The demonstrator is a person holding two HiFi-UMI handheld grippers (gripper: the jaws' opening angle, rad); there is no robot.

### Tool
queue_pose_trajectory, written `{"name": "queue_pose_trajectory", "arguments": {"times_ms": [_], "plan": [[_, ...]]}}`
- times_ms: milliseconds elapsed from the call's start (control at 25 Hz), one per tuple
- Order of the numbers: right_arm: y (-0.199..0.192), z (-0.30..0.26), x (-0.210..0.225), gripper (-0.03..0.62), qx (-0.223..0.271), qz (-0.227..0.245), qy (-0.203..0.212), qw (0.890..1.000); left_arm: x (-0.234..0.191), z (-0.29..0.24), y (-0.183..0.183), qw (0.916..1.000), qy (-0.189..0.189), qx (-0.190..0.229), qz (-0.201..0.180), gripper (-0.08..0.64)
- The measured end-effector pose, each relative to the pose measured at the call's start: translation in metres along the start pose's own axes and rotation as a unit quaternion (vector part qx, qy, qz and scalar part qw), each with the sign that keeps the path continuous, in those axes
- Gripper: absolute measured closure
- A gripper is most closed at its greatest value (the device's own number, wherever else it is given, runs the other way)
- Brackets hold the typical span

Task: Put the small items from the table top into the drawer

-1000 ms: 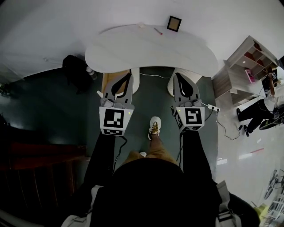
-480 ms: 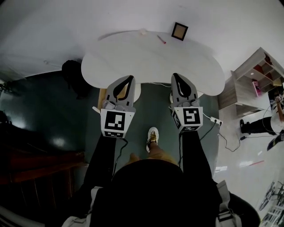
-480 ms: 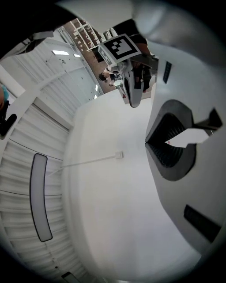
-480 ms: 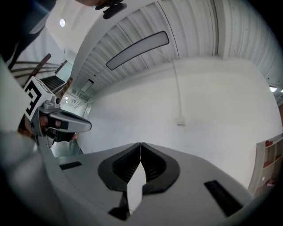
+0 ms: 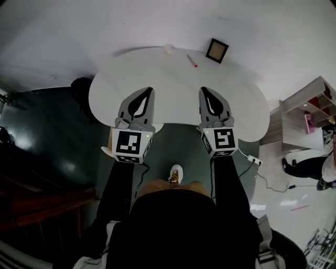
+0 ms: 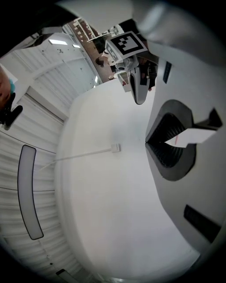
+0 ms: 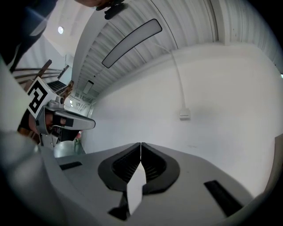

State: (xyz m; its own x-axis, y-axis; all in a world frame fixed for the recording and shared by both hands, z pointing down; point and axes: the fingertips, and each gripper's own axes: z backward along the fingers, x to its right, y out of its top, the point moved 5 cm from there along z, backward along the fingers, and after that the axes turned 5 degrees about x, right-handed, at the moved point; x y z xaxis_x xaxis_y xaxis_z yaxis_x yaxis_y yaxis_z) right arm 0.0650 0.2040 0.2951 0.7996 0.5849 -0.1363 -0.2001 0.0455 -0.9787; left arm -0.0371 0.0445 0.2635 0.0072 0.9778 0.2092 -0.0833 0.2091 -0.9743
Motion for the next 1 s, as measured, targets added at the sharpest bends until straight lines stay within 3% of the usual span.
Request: {"name": "queue_pose_trajectory", "arguments": {"times_ms": [560, 1000], "plan": [[-0.034, -0.053, 0.057, 0.565, -0.020, -0.024, -0.013, 0.999, -0.023, -0.087, -0.026, 0.9996, 0.004, -0.024, -0.013, 0.545], [-0.057, -0.136, 0.097, 0.565, -0.026, -0.023, -0.017, 0.999, -0.067, -0.176, -0.062, 0.9991, 0.008, -0.035, -0.020, 0.545]]}}
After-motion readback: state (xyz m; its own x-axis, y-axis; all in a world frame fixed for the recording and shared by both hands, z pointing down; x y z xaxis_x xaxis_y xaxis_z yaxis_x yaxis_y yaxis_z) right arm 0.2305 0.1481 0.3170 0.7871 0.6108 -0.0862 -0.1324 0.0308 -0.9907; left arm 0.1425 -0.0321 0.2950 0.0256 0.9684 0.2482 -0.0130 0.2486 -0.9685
